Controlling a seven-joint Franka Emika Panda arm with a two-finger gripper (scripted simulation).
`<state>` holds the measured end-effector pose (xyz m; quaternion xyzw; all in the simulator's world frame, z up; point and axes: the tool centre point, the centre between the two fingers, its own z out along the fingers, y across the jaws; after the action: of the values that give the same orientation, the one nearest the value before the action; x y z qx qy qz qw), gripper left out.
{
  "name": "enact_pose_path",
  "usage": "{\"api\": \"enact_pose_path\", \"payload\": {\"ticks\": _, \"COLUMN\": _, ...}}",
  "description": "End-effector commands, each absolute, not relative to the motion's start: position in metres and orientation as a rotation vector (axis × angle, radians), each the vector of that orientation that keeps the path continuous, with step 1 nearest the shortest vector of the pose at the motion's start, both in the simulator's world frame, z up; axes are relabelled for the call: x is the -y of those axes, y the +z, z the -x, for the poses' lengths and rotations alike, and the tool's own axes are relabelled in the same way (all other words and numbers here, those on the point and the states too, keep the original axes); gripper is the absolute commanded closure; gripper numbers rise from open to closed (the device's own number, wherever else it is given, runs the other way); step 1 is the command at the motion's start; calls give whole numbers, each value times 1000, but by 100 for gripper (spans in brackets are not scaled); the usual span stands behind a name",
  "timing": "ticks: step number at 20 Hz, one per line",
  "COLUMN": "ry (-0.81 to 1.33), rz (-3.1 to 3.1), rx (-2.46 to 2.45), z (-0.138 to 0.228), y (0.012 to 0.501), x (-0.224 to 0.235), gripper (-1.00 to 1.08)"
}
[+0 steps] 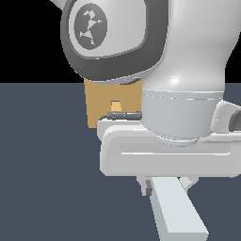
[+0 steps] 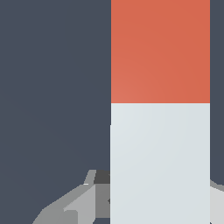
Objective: Insert the peg into the horizontal hole in a box.
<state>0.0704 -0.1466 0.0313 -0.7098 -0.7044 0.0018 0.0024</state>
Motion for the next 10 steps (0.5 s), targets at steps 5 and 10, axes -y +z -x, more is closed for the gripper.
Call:
{"api": "enact_pose_path", "payload": {"ticks": 5, "ry": 0, "rz": 2213, "rx": 2229, "z": -51, "y": 51, "x": 105, "gripper": 108}}
{"api": "enact_pose_path", "payload": {"ticks": 10, "ry": 0, "rz": 2198, "rx": 2245, "z": -30, "y": 66, "x": 66, "gripper": 108}}
